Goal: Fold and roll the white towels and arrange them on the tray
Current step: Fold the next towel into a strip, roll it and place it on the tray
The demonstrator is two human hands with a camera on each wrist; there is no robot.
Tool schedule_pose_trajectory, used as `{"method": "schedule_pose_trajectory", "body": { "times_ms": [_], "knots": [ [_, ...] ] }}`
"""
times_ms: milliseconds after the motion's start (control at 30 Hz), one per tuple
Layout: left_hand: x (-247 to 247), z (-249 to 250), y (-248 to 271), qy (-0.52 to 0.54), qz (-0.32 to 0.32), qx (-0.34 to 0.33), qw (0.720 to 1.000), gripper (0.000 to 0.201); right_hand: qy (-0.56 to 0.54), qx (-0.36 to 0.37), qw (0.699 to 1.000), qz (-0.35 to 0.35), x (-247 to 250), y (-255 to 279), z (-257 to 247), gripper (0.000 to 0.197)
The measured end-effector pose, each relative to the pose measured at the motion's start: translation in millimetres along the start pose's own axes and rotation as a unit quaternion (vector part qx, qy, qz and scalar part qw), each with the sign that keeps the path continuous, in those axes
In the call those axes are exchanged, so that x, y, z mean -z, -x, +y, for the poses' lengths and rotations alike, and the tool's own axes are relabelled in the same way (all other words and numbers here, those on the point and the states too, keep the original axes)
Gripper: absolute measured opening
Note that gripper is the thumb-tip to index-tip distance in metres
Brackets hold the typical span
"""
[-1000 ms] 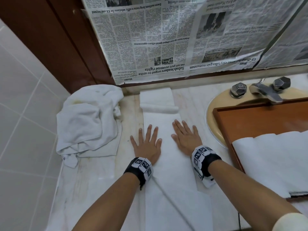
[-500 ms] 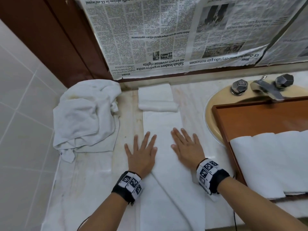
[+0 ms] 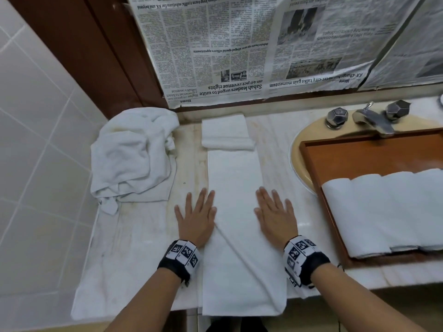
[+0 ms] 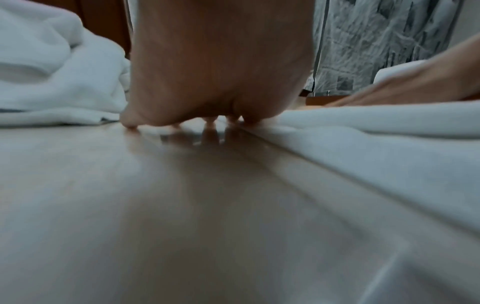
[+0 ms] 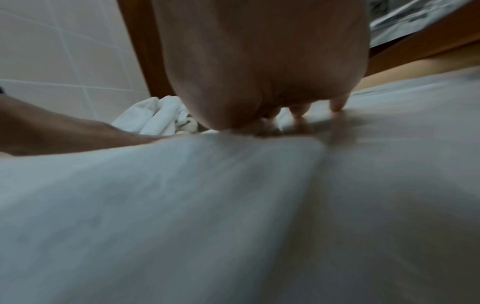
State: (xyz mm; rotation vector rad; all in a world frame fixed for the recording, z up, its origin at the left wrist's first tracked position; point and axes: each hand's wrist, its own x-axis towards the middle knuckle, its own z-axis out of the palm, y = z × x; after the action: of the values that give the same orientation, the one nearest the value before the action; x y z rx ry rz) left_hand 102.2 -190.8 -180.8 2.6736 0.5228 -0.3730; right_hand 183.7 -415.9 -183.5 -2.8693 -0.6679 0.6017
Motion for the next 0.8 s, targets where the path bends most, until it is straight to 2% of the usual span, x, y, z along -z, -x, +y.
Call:
{"method": "schedule_pose_trajectory", "body": {
  "times_ms": [100, 200, 300, 467, 567, 633, 700, 800],
  "knots": [
    [4, -1, 9, 0.016, 0.003, -0.025, 1.000, 0.053, -0.018, -0.011, 1.000, -0.003, 4, 12, 9, 0.056],
    [5, -2, 26, 0.049, 0.025, -0.113, 0.992, 0.060, -0.063, -0.006, 0.998, 0.012, 7, 34, 11, 0.059],
    [1, 8, 40, 0.042, -0.008, -0.150, 0.988, 0.044, -0.104, 0.008, 0.994, 0.018, 9, 61, 12, 0.054],
    [5, 15, 42, 0.013, 0.003, -0.156, 0.988, 0.024, -0.105, -0.012, 0.994, 0.007, 4, 91, 8, 0.039],
    [4, 3, 45, 0.104, 0.001, -0.155, 0.982, 0.017, -0.106, -0.045, 0.993, -0.010, 7, 103, -1, 0.031],
    [2, -6, 51, 0.145, 0.016, -0.156, 0.977, 0.014, -0.104, -0.064, 0.993, 0.011, 9, 113, -12, 0.021],
    [0, -17, 58, 0.158, 0.028, -0.152, 0.975, 0.013, -0.141, -0.066, 0.987, 0.038, 10, 126, -27, 0.013],
    [-1, -30, 65, 0.164, 0.016, -0.168, 0.972, 0.015, -0.232, -0.025, 0.971, 0.046, 9, 146, -55, 0.010]
  ]
}}
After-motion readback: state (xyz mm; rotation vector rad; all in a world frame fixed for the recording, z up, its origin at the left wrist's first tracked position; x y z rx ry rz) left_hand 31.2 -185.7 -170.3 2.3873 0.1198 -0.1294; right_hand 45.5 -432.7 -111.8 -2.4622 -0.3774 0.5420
